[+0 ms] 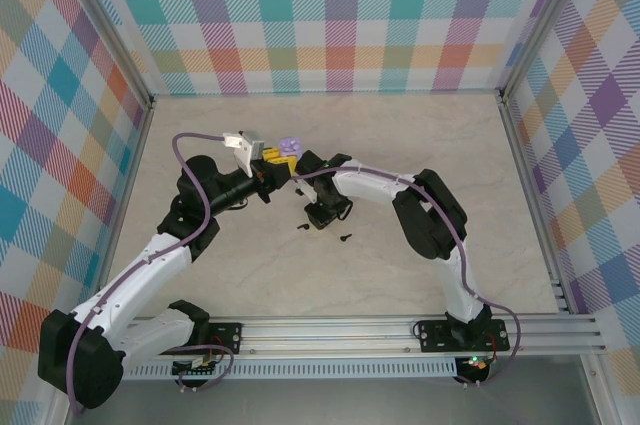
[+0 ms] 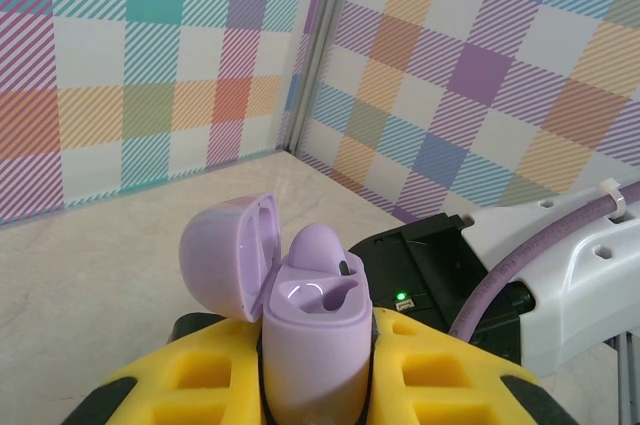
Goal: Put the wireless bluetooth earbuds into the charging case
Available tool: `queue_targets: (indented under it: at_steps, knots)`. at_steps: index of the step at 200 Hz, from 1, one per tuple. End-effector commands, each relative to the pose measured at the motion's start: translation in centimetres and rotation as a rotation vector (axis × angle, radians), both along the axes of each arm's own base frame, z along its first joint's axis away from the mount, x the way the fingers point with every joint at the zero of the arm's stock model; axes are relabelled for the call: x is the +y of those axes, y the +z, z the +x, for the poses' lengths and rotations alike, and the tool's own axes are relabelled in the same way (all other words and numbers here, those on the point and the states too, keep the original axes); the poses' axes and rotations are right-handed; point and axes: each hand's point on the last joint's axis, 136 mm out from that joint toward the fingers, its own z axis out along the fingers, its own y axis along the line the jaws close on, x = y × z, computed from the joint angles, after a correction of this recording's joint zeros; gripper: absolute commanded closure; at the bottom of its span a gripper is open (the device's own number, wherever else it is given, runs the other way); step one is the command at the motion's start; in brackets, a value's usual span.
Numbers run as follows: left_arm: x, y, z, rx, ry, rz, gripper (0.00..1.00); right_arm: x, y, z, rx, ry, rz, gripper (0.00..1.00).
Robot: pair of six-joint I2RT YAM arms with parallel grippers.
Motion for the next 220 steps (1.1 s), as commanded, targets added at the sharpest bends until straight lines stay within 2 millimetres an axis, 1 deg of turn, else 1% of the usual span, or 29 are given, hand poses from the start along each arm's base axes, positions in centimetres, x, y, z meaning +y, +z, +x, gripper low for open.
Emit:
queue_targets:
  at_steps: [1,24,46,94,140,178,220]
  knots:
    - [0.3,0.4,0.1,-0.016,0.014,-0.007,0.97,-0.5,-1.8,-0.9,0.045,-0.012,-0.050,0.71]
    - [0.3,0.4,0.1,-0.017,0.013,-0.008,0.97,-0.6,-1.7,-0.5,0.032,-0.033,-0.058,0.74]
    - [0.3,0.5,0.0,-0.018,0.014,-0.008,0.97,-0.4,-1.3,-0.2,0.029,-0.059,-0.030,0.75]
    - [0.5,0.9,-0.4,-0.029,0.013,-0.011,0.97,-0.2,0.7,0.9,0.040,-0.148,0.088,0.76]
    - [0.6,1.0,-0.6,-0.034,0.015,-0.011,0.97,-0.9,2.2,2.0,0.051,-0.232,0.178,0.77]
    - [0.7,0.7,-0.5,-0.024,0.021,-0.007,0.97,-1.3,3.9,2.8,0.060,-0.298,0.289,0.77]
    - [0.6,0.2,-0.2,-0.011,0.026,0.000,0.97,-1.8,6.7,3.9,0.073,-0.366,0.467,0.77]
